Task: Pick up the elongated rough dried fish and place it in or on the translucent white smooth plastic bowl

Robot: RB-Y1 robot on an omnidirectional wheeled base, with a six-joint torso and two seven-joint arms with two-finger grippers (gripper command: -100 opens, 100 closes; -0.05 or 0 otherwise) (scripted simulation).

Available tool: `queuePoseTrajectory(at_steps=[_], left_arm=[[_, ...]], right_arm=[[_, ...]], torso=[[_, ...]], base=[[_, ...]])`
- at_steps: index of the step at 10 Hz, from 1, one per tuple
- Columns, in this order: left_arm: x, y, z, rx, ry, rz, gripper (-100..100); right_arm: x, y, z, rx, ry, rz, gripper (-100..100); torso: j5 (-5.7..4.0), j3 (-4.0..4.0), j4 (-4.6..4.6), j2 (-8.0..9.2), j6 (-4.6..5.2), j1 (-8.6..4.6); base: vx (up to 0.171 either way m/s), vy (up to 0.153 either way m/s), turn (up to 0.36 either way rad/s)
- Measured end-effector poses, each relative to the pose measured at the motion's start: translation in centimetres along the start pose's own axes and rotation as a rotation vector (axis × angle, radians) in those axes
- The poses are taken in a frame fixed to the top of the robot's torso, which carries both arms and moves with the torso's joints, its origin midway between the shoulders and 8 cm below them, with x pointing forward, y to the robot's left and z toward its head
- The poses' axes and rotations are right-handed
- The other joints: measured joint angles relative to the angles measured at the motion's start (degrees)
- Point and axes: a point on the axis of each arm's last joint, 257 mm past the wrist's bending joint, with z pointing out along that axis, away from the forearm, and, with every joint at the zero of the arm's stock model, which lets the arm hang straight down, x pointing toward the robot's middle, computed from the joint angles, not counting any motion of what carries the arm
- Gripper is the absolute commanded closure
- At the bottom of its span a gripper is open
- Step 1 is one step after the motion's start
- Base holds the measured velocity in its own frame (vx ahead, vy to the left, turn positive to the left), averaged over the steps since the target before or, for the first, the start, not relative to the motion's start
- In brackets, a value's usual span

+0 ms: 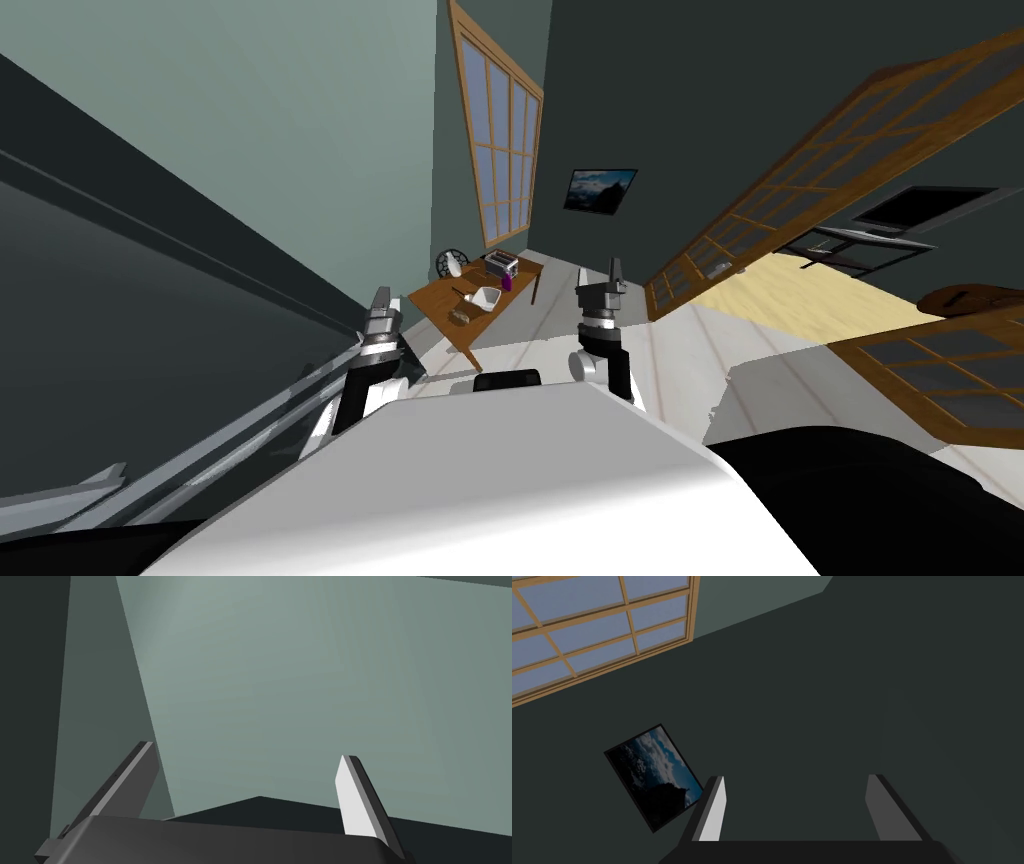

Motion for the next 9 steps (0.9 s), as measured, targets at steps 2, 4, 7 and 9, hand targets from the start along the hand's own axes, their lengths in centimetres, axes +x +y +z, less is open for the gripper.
queuePoseTrajectory(at_steps=[2, 4, 7, 9], left_arm=[[-0.5, 1.6, -0.2, -0.057, -0.001, 0.015, -100], [-1.2, 4.0, -0.5, -0.131, -0.004, 0.03, -100], [-1.9, 7.7, -1.6, -0.249, -0.01, 0.052, -100], [-2.8, 10.0, -2.2, -0.317, -0.013, 0.06, -100]], right_arm=[[0.0, 0.0, 0.0, 0.0, 0.0, 0.0, 0], [0.0, 0.0, 0.0, 0.0, 0.0, 0.0, 0], [0.0, 0.0, 0.0, 0.0, 0.0, 0.0, 0], [0.0, 0.0, 0.0, 0.0, 0.0, 0.0, 0]], torso=[[0.02, 0.01, 0.01, 0.01, 0.0, 0.11], [0.03, 0.0, 0.0, 0.0, -0.02, 0.14], [0.04, 0.0, 0.0, -0.01, -0.03, 0.19], [0.05, 0.01, 0.01, 0.01, -0.03, 0.22]], base=[[0.004, -0.038, -0.162], [0.009, -0.03, -0.13], [0.01, -0.022, -0.18], [0.005, -0.01, -0.16]])
